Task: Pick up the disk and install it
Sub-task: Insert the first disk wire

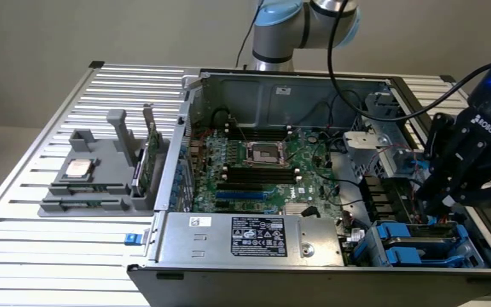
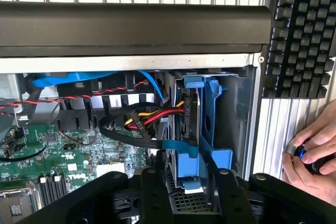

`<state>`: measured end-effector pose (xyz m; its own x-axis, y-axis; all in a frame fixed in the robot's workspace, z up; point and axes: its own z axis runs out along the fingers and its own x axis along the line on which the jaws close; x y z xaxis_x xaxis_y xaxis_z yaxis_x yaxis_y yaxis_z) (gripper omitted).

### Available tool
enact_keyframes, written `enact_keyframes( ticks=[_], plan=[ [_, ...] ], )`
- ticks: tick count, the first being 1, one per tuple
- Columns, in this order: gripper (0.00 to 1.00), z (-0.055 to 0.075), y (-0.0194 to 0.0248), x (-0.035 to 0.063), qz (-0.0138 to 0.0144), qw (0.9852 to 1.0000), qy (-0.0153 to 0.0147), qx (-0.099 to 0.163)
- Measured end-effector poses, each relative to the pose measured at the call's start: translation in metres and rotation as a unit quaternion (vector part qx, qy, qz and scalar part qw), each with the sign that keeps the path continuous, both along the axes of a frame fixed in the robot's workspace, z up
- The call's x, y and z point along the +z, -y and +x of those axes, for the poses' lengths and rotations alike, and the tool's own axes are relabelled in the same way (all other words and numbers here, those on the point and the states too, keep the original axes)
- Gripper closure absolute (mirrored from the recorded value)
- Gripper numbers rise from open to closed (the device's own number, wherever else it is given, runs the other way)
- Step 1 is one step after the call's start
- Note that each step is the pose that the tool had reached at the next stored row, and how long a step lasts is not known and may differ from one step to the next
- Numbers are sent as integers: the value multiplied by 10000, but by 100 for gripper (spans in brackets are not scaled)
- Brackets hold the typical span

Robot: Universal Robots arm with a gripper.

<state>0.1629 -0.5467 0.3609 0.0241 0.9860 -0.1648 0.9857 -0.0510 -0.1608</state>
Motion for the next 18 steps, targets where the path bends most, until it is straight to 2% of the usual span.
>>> enact_keyframes(
  ticks=[1,2,3,4,5,18],
  plan=[
    [70,1,0,0,0,10000,0,0],
    [70,3,0,-1,0,10000,0,0],
    [76,4,0,-1,0,10000,0,0],
    [76,5,0,-1,0,10000,0,0],
    [81,6,1,-1,0,10000,0,0],
    [81,-14,6,-7,0,10000,0,-7]
  ],
)
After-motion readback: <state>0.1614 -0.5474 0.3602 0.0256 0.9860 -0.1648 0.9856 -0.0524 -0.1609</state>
